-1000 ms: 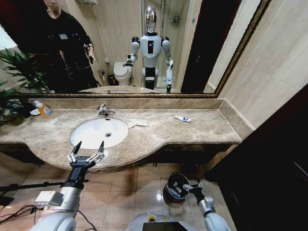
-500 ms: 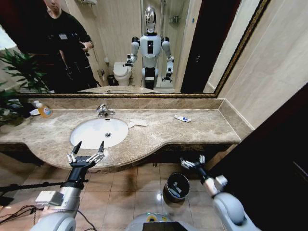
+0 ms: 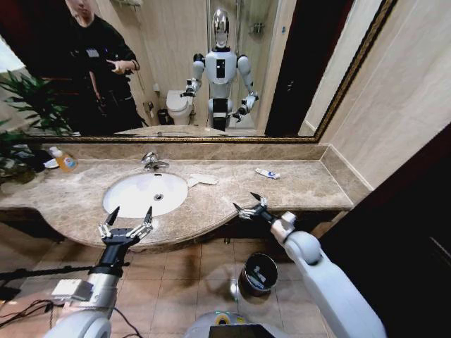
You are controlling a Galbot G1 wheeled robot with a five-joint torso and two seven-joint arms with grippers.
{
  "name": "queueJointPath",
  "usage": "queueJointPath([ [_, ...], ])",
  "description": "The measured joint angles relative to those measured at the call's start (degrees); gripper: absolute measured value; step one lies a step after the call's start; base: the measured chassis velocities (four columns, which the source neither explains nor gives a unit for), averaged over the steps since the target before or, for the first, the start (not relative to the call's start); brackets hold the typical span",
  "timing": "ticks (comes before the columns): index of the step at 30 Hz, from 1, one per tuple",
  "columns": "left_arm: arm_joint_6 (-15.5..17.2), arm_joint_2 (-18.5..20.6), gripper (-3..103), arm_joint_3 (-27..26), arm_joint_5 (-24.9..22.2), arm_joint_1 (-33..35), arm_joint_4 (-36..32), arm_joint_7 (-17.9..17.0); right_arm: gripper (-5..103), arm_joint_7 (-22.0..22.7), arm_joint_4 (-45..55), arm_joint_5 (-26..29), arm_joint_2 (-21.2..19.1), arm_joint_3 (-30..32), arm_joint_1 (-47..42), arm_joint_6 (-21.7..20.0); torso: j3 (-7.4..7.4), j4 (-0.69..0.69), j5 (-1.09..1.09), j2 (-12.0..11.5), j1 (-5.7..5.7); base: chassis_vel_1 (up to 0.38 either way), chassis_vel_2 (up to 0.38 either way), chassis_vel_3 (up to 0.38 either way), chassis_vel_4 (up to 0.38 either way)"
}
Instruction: Pick up the trash from the sink and place it in the trash bin.
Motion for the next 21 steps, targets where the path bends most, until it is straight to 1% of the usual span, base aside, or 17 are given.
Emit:
queueJointPath([
  [2,0.0,0.0,100,0.0,0.0,0.0,0.0,0.0,100,-0.25,-1.12,0.04,0.08,-0.97,1.24,-0.11,0.0,0.0,0.0,0.0,0.0,0.0,0.0,0.0,0.0],
  [5,0.0,-0.01,100,0.0,0.0,0.0,0.0,0.0,100,-1.25,-6.96,0.62,0.85,-4.96,8.07,-0.61,0.0,0.0,0.0,0.0,0.0,0.0,0.0,0.0,0.0],
  [6,0.0,0.0,100,0.0,0.0,0.0,0.0,0.01,100,-1.33,-8.46,0.93,1.08,-6.0,10.02,-0.78,0.0,0.0,0.01,0.0,0.0,0.0,0.0,0.0,0.0],
  [7,0.0,0.0,100,0.0,0.0,0.0,0.0,0.01,100,-1.33,-8.46,0.93,1.08,-6.0,10.02,-0.78,0.0,0.0,0.01,0.0,0.0,0.0,0.0,0.0,0.0],
  [10,0.0,0.0,100,0.01,0.0,0.0,0.0,0.02,100,-1.33,-13.81,1.81,1.95,-10.27,17.11,-1.05,-0.01,0.0,-0.01,0.0,0.0,0.0,0.0,0.0,0.0],
  [13,0.0,0.0,100,0.0,0.0,0.0,-0.01,0.0,100,-1.33,-14.79,1.83,2.17,-10.99,18.18,-1.05,0.0,0.0,-0.01,0.0,0.0,0.0,0.0,0.0,0.0],
  [14,0.0,0.0,100,0.0,0.0,0.0,0.0,0.0,100,-1.31,-17.6,1.93,2.88,-13.13,21.25,-1.05,0.0,0.0,0.0,0.0,0.0,0.0,0.0,0.0,0.0],
  [16,0.0,0.0,100,0.0,0.0,0.0,0.0,-0.01,100,-1.14,-20.73,2.05,3.74,-15.81,24.36,-1.03,0.0,0.0,0.0,0.0,0.0,0.0,0.0,0.0,0.0],
  [18,0.0,0.0,100,0.0,0.0,0.0,0.0,0.01,100,-1.09,-21.85,2.09,4.07,-16.77,25.47,-1.03,0.0,0.0,0.0,0.0,0.0,0.0,0.0,0.0,0.0],
  [21,0.0,0.0,100,0.0,0.0,0.0,0.0,0.0,100,-0.98,-27.42,2.3,5.99,-20.25,30.23,-0.99,-0.01,0.0,0.0,0.01,0.0,0.0,0.0,0.0,0.0],
])
